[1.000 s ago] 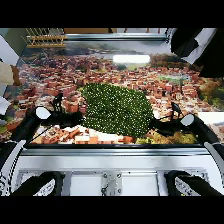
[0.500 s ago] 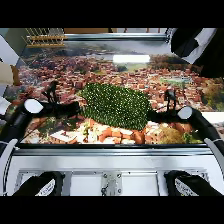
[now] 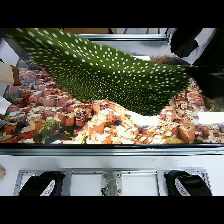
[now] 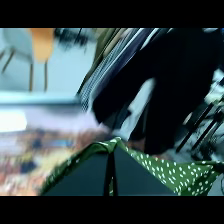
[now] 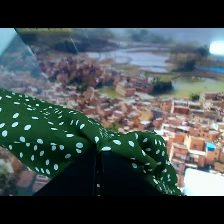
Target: Fold the clothes and pants, and hang the long-sleeved shirts on hangers.
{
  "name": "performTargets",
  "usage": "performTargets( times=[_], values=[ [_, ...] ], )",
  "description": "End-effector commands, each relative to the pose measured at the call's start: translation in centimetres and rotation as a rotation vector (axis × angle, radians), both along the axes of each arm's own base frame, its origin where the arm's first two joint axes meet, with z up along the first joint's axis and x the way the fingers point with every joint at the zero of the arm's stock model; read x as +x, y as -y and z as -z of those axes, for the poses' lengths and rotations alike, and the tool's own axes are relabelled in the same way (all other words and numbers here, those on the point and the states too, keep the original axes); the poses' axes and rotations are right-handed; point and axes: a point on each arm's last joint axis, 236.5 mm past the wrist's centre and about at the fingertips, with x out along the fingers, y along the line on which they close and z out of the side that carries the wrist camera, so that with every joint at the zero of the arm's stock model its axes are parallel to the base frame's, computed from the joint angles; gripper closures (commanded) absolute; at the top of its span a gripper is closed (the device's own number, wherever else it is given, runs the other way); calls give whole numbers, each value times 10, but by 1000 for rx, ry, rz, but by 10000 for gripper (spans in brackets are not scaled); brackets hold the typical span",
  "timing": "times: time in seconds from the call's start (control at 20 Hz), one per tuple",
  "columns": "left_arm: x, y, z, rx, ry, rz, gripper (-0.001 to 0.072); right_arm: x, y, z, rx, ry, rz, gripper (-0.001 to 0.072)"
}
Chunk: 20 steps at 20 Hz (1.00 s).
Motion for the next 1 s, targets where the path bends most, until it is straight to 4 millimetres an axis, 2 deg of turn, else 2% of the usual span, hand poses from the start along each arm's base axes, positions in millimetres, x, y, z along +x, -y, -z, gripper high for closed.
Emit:
performTargets(
  times=[0.0,0.1,0.2,0.3,0.4,0.5,0.55,0.65,0.85,0.95],
  values=[
    [-62,-7,-52,-65,165,16,706,-56,-3,-34,112,39,-1,705],
    [-56,-7,-43,-68,140,15,705,-64,-5,-22,150,-44,1,705],
    [-31,-3,-17,-58,60,8,705,-64,-8,3,188,-180,12,706],
    [10,2,25,-36,-65,-2,705,-56,-11,45,197,-364,29,706],
    [60,10,80,-11,-216,-6,705,-39,-14,95,178,-524,34,706],
    [117,18,142,4,-369,-23,705,-7,-13,144,136,-615,43,705],
    [148,20,171,12,-418,-41,705,15,-10,168,119,-649,60,706],
    [207,22,221,46,-465,-76,705,65,-3,205,77,-659,95,706],
    [301,38,298,135,-561,-61,705,173,7,255,73,-590,175,705],
    [330,49,324,158,-612,-25,705,213,12,271,88,-570,212,704]
  ],
)
